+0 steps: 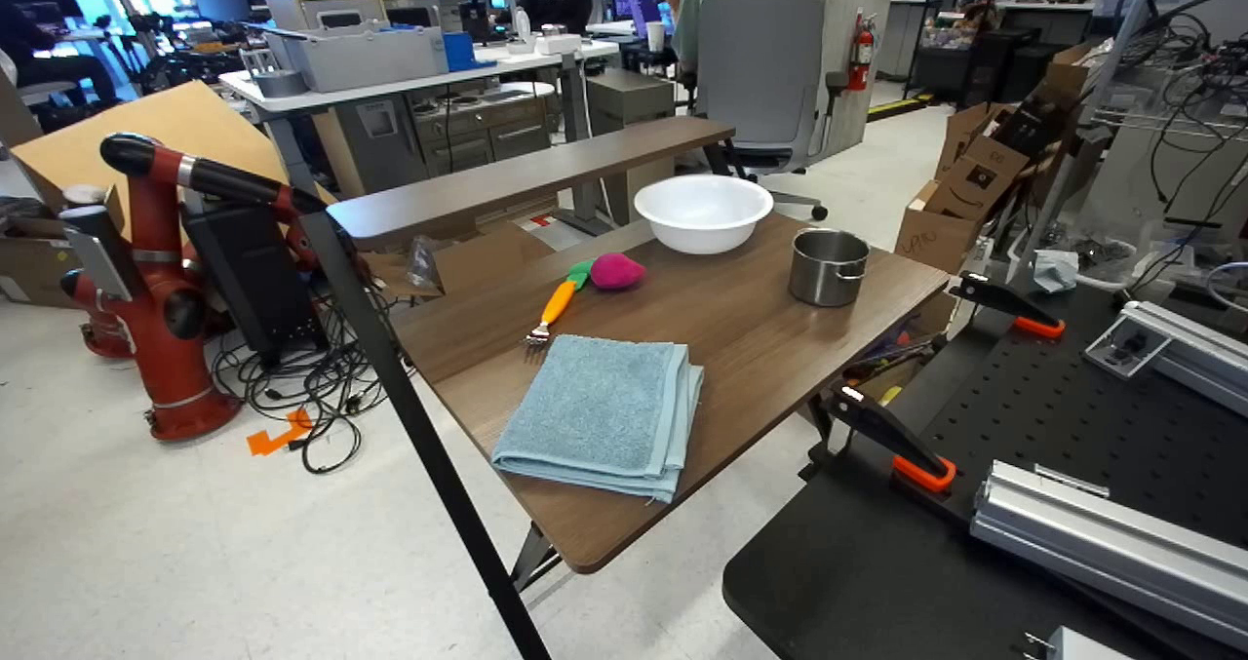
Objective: Slide the cup to the left on the desk
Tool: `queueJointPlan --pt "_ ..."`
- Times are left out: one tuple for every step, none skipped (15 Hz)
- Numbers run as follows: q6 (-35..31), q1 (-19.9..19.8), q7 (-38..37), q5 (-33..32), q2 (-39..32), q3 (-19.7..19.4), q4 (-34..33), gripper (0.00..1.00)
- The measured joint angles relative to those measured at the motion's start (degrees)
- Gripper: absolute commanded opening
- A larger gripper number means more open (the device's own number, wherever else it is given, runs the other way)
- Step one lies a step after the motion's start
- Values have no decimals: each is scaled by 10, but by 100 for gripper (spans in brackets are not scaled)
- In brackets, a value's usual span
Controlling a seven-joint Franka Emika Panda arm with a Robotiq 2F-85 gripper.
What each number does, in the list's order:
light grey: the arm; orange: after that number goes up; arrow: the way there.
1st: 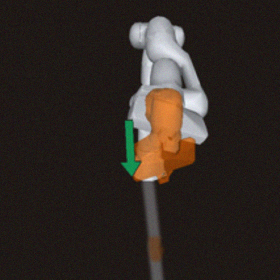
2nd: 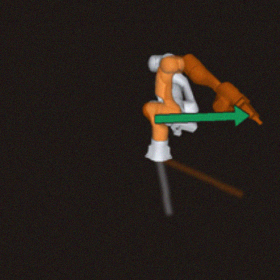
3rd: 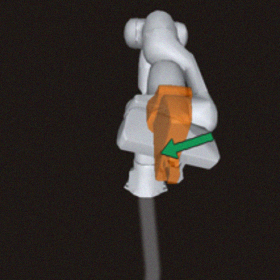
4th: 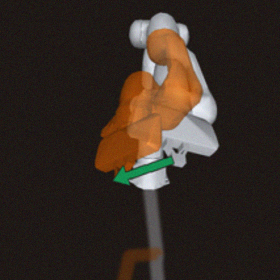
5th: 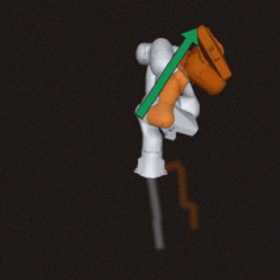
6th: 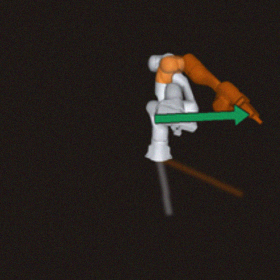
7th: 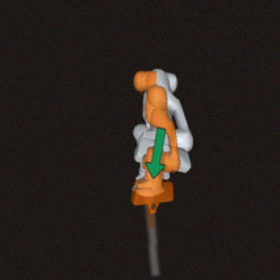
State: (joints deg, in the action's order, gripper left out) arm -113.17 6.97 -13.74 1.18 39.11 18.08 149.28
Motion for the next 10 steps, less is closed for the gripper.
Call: queueJointPlan --pt "-18 1 0 1 -10 0 2 100" --pt "-38 1 0 2 -22 0 4 100" --pt "-57 1 1 1 -36 -2 7 100" --pt "-77 1 3 1 -53 -5 10 100" --pt "-97 1 7 1 -70 -10 12 100" --pt "-115 0 13 1 -89 -16 14 100" --pt "-131 0 22 1 -107 -23 15 100" --pt "-143 0 32 1 -123 -33 15 100" --pt "-153 -1 46 0 -139 -45 16 100" --pt "-159 -3 59 0 -153 -58 16 100"
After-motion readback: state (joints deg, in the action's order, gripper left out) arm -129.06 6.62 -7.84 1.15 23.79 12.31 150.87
